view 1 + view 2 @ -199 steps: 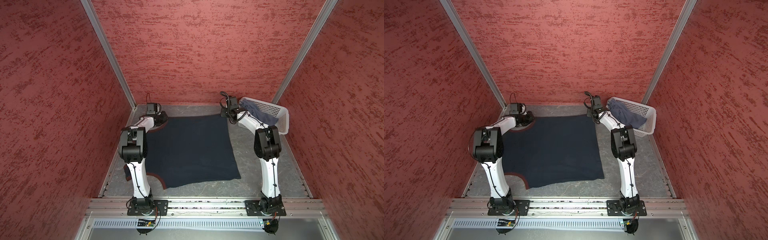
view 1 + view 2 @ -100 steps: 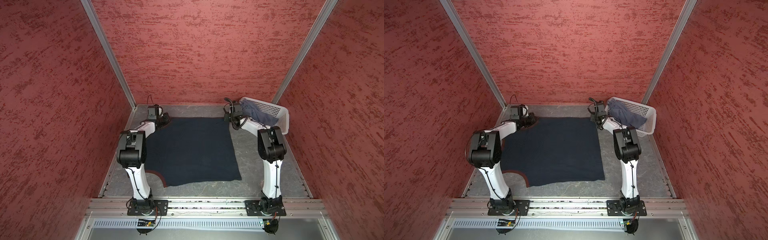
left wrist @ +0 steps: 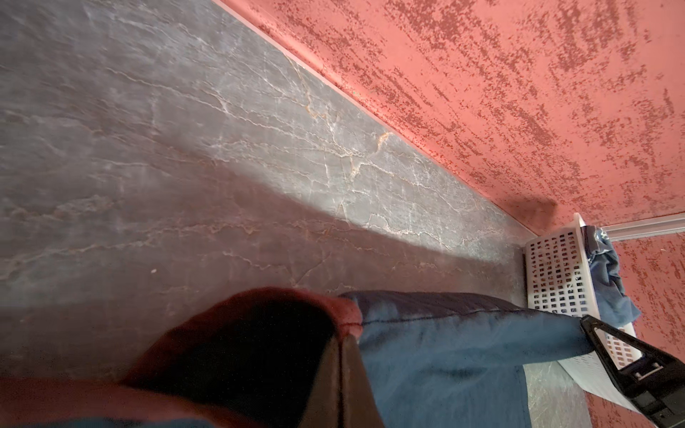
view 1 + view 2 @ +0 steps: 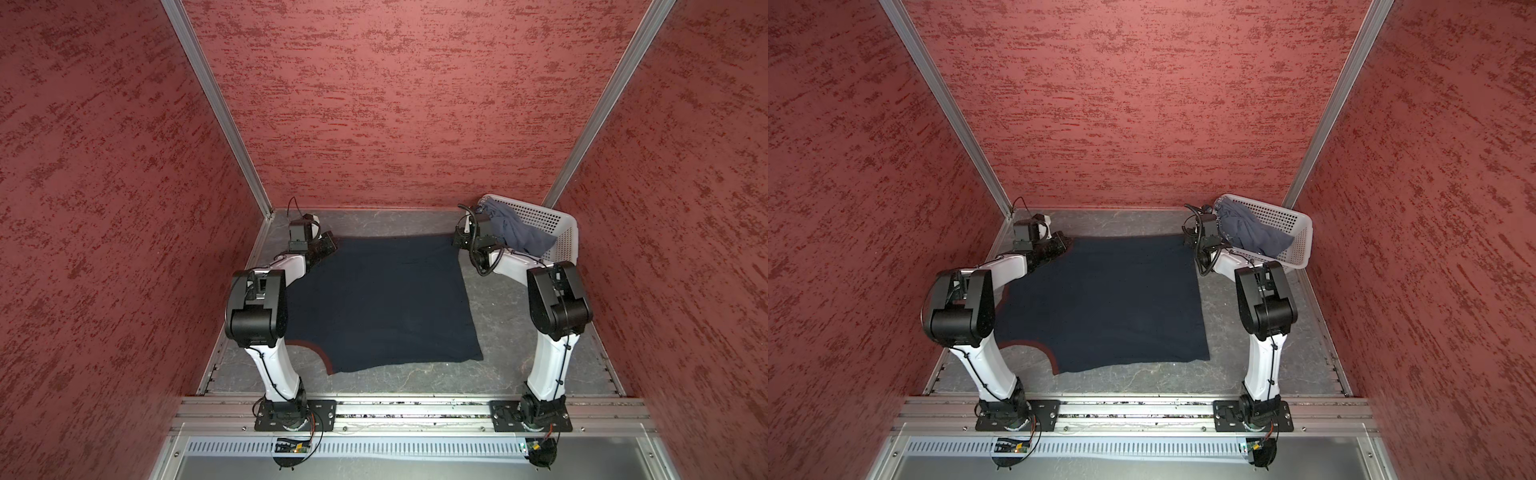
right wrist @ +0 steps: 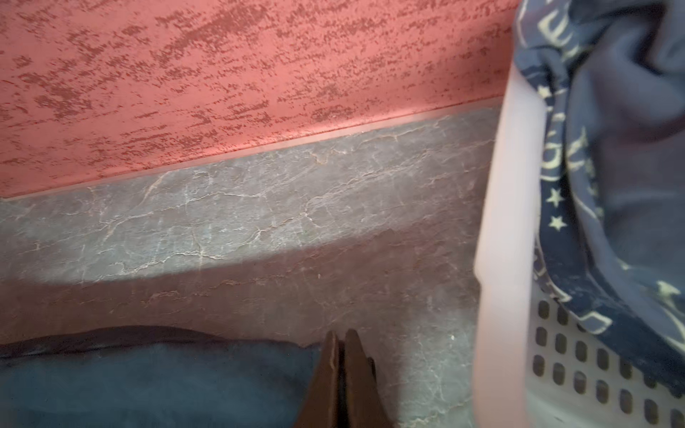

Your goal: Fold and stack the tank tops

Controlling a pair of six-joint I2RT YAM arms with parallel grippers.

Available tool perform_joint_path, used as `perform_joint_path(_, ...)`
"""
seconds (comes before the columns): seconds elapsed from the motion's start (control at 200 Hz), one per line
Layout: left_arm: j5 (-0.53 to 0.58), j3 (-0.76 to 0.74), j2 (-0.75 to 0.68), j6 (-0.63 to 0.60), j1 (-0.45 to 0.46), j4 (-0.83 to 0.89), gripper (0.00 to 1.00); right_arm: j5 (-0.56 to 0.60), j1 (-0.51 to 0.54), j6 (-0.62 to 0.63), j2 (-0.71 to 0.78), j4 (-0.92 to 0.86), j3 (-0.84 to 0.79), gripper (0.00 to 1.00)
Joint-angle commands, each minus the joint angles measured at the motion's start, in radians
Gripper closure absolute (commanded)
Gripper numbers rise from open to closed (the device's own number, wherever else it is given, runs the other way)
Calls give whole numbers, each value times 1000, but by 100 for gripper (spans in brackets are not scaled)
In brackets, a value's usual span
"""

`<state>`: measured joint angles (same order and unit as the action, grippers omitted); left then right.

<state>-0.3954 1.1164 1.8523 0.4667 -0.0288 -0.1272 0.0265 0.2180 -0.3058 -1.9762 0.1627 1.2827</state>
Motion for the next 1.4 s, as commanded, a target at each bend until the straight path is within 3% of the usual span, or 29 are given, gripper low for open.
perform_joint_path(0.0,-18,-47,-51,1,-6,-61,100,-22,-9,11,46,82,-34,93)
perform_joint_path(0.471,0,-298,-276,42,-12,-107,100,-16,-9,-19,166,194,-263,93)
perform_joint_path(0.857,-16,-492,-353,107,5,-168,94,-12,-9,-60,215,195,-386,90)
perform_joint_path(0.957,-27,-536,-389,124,11,-171,86,57,-9,-107,252,189,-446,84)
perform_joint_path(1.007,-13,-555,-417,134,13,-150,80,77,-9,-125,277,191,-479,75)
perform_joint_path(1.037,-4,-566,-435,139,12,-132,74,78,-9,-133,292,187,-492,68)
perform_joint_path(1.122,40,-588,-515,148,12,-67,51,56,-9,-140,321,173,-508,61)
perform_joint_path(1.232,116,-527,-557,143,14,110,46,26,-9,-148,319,104,-467,56)
perform_joint_path(1.398,99,-393,-444,95,26,249,45,-53,-12,-171,216,-122,-276,53)
